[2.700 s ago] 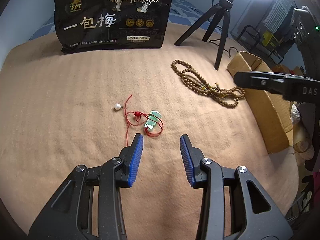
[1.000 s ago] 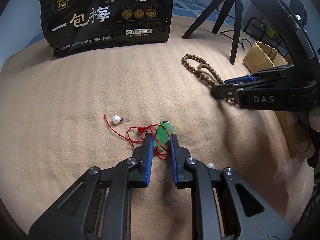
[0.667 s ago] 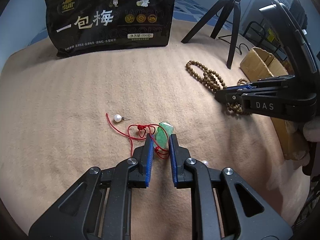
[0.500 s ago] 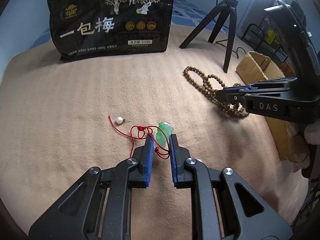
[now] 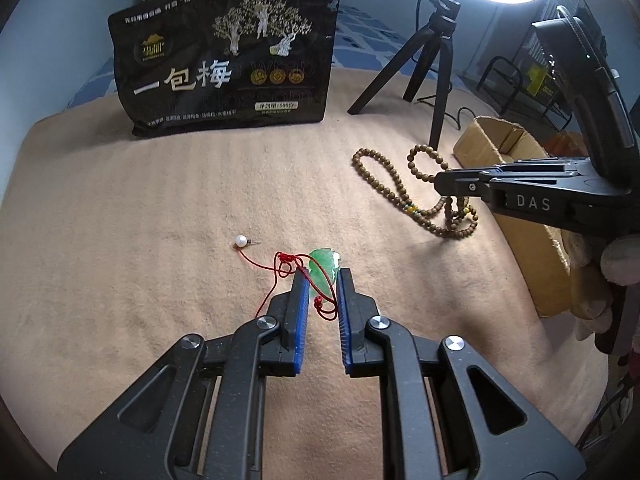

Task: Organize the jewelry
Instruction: 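Grasp the jade pendant with the left tool while the right tool grasps the prayer beads, then lift and carry the pendant and prayer beads over the box with both tools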

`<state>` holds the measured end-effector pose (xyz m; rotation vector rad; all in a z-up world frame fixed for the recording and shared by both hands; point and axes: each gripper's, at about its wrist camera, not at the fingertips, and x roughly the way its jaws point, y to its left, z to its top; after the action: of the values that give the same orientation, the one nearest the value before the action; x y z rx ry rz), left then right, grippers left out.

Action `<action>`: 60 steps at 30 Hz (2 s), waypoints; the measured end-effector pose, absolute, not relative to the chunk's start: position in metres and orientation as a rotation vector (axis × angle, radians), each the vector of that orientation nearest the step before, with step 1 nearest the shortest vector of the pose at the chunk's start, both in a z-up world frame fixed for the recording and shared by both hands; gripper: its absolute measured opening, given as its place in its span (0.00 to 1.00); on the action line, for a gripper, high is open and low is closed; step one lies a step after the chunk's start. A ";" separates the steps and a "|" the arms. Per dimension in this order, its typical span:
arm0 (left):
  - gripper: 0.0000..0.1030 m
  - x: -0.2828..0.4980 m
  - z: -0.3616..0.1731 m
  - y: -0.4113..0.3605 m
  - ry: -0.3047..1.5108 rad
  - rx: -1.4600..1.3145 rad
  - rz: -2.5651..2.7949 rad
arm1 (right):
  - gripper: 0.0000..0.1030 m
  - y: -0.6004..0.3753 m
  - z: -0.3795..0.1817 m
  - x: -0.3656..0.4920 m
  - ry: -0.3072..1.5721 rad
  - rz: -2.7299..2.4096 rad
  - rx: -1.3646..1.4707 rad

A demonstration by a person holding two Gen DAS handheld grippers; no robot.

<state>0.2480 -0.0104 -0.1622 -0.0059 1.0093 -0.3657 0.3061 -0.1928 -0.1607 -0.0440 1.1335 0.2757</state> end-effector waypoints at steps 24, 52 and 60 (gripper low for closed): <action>0.11 0.249 -0.167 -0.010 1.015 -0.017 -0.366 | 0.09 -0.175 -0.214 0.336 1.248 0.257 -0.141; 0.11 0.203 -0.082 -0.040 0.900 -0.021 -0.447 | 0.07 -0.232 -0.075 0.249 1.004 0.268 0.065; 0.11 0.188 -0.057 -0.056 0.863 -0.010 -0.478 | 0.07 -0.243 -0.027 0.225 0.917 0.280 0.072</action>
<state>0.1882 -0.0560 -0.0572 -0.0104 0.8630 -0.4781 0.2250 -0.2430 -0.0272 0.0724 0.9172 0.2801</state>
